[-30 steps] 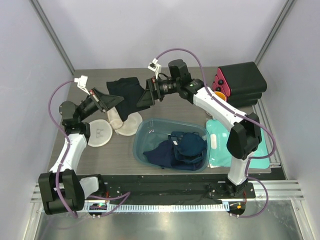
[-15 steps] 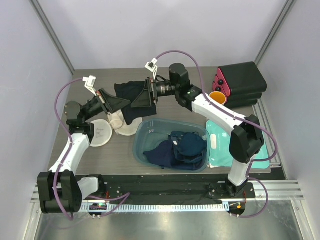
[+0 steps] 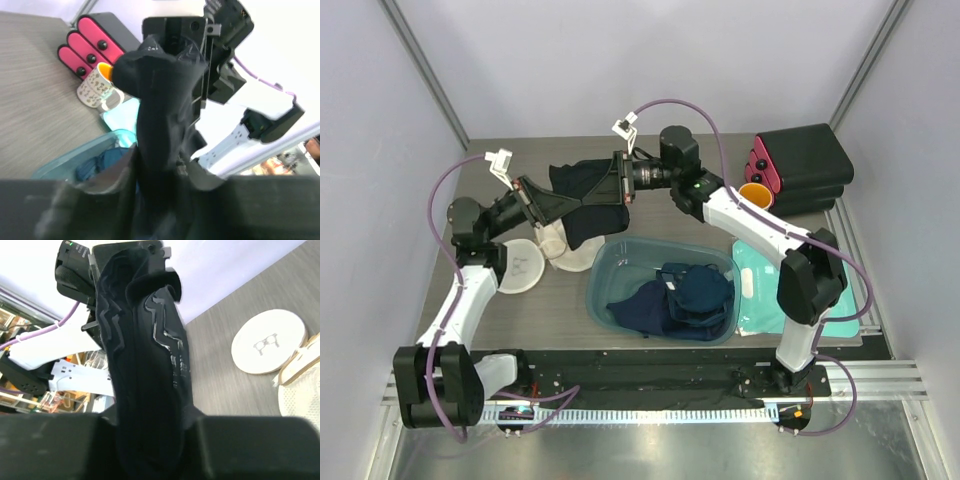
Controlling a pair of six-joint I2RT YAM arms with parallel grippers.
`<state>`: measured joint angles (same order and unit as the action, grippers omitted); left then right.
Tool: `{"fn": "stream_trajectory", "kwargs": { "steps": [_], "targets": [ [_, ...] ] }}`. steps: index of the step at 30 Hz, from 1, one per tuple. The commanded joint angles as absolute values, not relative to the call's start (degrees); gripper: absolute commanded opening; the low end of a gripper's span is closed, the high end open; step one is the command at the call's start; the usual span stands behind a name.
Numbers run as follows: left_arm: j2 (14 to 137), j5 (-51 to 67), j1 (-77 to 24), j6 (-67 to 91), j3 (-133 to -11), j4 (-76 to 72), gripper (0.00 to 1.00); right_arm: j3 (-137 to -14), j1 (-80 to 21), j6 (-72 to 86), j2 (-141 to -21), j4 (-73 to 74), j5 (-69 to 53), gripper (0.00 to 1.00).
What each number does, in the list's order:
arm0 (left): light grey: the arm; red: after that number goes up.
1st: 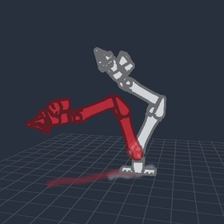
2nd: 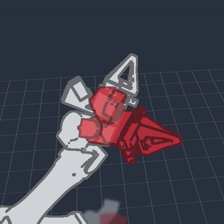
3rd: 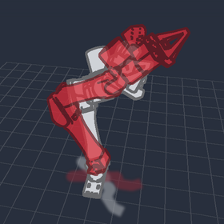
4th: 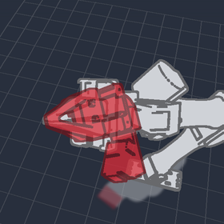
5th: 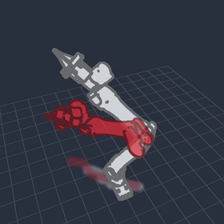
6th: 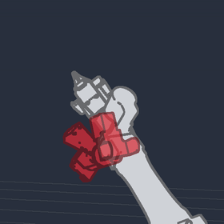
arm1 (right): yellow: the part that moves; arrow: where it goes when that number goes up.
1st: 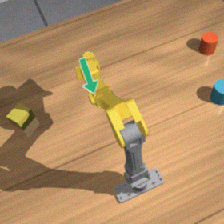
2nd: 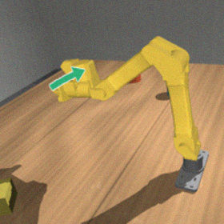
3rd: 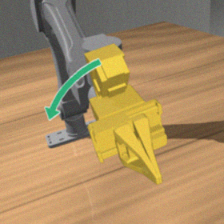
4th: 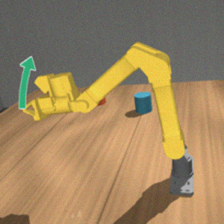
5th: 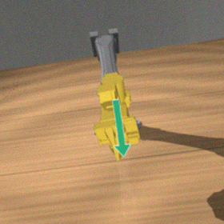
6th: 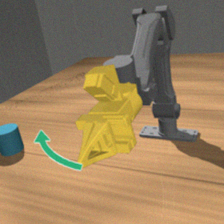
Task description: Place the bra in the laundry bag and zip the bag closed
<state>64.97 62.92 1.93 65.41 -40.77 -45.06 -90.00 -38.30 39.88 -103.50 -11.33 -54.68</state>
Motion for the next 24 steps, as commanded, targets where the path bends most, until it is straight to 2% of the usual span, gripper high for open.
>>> {"fn": "stream_trajectory", "kwargs": {
  "steps": [1,2,3,5,7,11,14,15,16,19,24],
  "targets": [
    [62.5,60.0,1.8,58.6,-44.6,-34.1,0.48,-92.2,-38.5,41.0,-104.6,-14.3,-53.2,0.09],
    [62.1,56.5,1.9,53.7,-45.5,-23.3,0.66,-92.4,-38.1,41.4,-105.1,-14.2,-52.6,0.05],
    [61.5,54.4,2.1,51.2,-47.3,-18.4,0.7,-93.1,-38.0,41.0,-105.3,-12.1,-50.3,0.03],
    [59.4,45.9,3.8,47.8,-48.4,-4.5,0.7,-93.9,-36.4,39.6,-105.6,-8.9,-47.7,0.01],
    [58.1,41.8,8.1,46.0,-49.4,2.6,0.7,-95.2,-35.5,37.6,-105.7,-3.4,-44.0,0.01],
    [58.2,40.3,16.4,48.3,-48.4,10.6,0.62,-97.4,-34.7,31.1,-105.5,5.6,-37.6,0.01],
    [59.3,31.8,17.6,45.9,-48.3,19.5,0.56,-97.6,-34.6,29.5,-105.5,7.9,-35.3,0.01],
    [60.1,27.4,17.7,45.7,-47.6,21.1,0.51,-98.1,-34.5,29.2,-105.6,8.4,-35.0,0.01],
    [60.7,24.3,17.5,45.0,-47.2,22.0,0.39,-98.3,-34.6,28.6,-105.6,8.9,-34.7,0.01],
    [64.5,11.1,13.7,41.3,-47.8,26.2,0.38,-98.3,-34.6,28.0,-105.6,9.6,-34.6,0.01],
    [71.3,0.5,7.4,44.7,-47.4,26.3,0.38,-97.1,-34.6,27.8,-105.1,9.4,-34.7,0.01]
  ]
}}
